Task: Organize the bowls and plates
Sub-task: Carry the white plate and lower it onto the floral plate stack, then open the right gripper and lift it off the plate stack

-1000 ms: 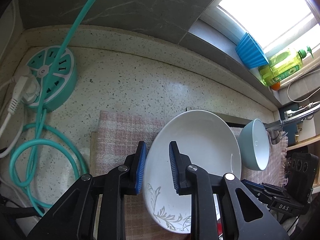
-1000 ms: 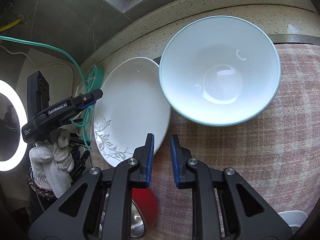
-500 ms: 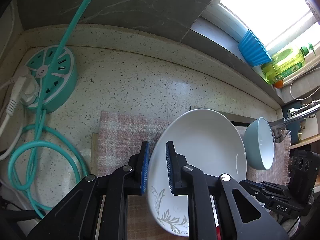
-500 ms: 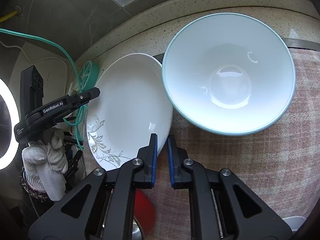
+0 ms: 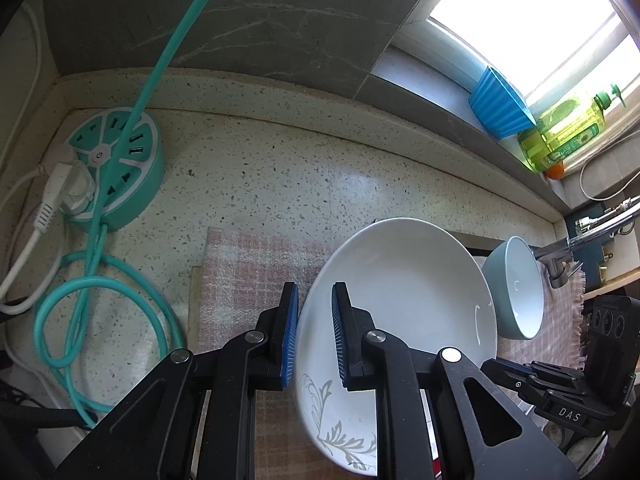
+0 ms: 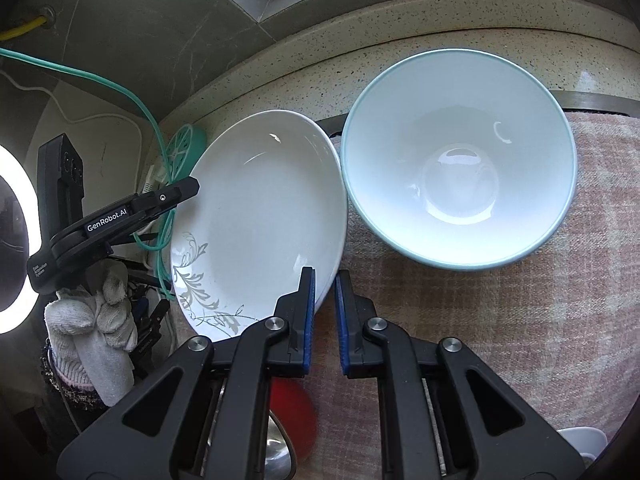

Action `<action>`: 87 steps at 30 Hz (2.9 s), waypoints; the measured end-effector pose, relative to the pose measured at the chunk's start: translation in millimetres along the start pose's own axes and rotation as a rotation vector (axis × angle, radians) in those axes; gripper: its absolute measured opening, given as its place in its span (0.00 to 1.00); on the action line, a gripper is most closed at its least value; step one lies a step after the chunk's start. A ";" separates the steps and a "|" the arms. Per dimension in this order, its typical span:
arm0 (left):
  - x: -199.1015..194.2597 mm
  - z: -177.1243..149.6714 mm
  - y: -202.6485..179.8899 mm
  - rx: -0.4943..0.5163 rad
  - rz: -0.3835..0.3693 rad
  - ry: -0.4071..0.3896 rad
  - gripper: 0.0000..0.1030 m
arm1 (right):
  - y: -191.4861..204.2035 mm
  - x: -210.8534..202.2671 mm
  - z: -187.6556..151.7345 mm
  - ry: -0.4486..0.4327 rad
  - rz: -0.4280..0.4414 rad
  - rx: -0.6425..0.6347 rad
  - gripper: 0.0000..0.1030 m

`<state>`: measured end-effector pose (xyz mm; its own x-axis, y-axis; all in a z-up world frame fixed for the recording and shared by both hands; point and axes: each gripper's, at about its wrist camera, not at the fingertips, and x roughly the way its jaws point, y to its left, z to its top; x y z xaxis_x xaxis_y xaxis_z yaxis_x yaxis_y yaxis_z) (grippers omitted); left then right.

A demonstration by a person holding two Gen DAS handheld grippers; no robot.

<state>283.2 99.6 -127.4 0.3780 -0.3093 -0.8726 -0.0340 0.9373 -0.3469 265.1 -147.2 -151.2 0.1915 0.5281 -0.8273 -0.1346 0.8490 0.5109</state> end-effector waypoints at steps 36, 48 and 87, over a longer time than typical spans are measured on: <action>-99.2 -84.1 -113.8 0.029 -0.074 -0.189 0.14 | -38.2 -157.2 -58.9 -0.049 0.054 -0.146 0.10; -95.2 -143.8 -160.8 0.004 -0.096 -0.181 0.14 | -83.6 -190.8 -98.3 0.003 0.011 -0.190 0.10; -37.6 -239.3 -187.1 -0.059 -0.085 0.008 0.14 | -149.5 -162.4 -160.3 0.174 -0.118 -0.225 0.10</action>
<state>53.9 -102.6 -111.9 0.3743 -0.3889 -0.8419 -0.0567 0.8965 -0.4393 98.3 -362.0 -130.7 0.0523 0.3991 -0.9154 -0.3366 0.8701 0.3601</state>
